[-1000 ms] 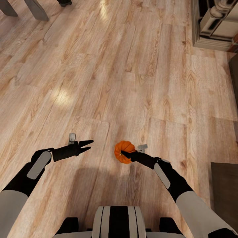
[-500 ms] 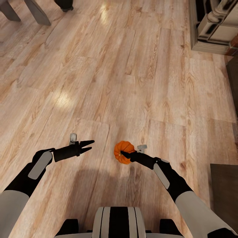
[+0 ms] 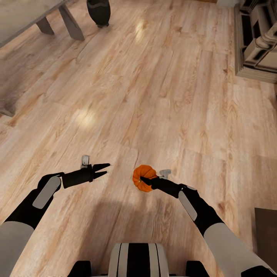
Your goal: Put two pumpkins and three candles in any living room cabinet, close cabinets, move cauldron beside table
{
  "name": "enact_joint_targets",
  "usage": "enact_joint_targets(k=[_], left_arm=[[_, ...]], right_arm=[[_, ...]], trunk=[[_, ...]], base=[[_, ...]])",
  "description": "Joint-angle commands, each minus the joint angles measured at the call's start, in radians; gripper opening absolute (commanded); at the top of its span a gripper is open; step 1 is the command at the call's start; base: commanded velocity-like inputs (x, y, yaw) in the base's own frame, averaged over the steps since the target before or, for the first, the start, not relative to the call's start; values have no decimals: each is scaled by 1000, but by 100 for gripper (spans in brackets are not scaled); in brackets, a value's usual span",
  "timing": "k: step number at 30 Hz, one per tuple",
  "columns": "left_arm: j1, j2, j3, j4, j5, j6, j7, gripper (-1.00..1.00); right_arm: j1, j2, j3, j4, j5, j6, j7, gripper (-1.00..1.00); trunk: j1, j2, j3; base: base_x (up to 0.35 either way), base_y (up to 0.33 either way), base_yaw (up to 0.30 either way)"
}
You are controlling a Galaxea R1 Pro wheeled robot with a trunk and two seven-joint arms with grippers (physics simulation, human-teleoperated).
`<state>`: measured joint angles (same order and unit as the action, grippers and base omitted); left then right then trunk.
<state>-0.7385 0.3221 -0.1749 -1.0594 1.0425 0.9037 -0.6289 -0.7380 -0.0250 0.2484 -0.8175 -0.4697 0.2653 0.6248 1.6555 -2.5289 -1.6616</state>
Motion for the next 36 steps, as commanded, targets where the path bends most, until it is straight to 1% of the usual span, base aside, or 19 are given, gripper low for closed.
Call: enact_joint_targets(k=[1,12,20,31,36], left_arm=[[0,1,1,0,0,1,0,100],[0,0,0,-2,1,1,0,100],[-1,3,3,-34,1,3,0,100],[0,7,3,-46,1,4,-1,100],[0,8,3,-46,1,4,-1,100]], right_arm=[[0,1,0,2,2,-1,-1,-100],[2,3,2,18,5,-1,-4,-100],[4,4,4,20,5,-2,-5,-100],[6,4,9,60,7,-5,-13,-100],[5,4,9,64,17,-5,-12,-100]], trunk=[[0,0,4],[-5,3,47],[-9,5,77],[-14,7,120],[-16,8,139]], base=[[0,0,288],[0,0,289],[0,0,289],[0,0,289],[0,0,288]])
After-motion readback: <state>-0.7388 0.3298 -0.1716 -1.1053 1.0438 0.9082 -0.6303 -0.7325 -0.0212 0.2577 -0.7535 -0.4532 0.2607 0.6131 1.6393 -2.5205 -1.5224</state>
